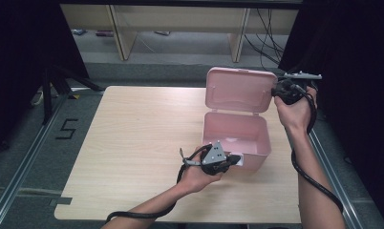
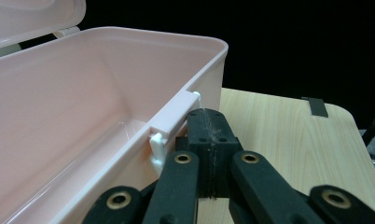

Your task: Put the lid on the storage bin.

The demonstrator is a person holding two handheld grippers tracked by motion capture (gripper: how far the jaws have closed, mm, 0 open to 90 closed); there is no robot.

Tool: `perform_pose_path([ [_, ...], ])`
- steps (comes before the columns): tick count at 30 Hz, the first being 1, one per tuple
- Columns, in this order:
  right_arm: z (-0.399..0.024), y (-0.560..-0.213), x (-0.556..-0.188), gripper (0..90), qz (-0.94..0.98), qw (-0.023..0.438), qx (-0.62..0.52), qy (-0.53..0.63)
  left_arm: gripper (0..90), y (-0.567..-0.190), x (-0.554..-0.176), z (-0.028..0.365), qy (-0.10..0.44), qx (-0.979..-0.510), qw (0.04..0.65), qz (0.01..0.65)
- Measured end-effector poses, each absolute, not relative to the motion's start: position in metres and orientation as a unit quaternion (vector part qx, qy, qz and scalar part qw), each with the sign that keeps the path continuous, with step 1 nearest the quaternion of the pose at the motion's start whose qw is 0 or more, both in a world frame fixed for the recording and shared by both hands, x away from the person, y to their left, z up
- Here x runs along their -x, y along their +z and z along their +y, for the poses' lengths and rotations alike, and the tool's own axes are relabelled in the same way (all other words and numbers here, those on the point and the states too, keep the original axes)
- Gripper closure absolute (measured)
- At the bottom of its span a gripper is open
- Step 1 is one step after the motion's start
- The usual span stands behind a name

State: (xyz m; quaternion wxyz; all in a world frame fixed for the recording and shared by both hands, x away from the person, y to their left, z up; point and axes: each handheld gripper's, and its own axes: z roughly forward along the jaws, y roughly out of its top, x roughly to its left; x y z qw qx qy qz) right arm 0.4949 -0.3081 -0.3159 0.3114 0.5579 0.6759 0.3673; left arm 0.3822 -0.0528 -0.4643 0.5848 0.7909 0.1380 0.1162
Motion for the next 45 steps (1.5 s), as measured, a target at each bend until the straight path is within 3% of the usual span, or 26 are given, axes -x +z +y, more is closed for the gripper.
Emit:
perform_pose_path([
  [45, -0.306, -0.326, -0.462, 88.9, 0.674, 0.349, -0.526, 0.383, 89.6, -0.464, -0.382, -0.053, 0.115, -0.79, 0.586, 0.14],
])
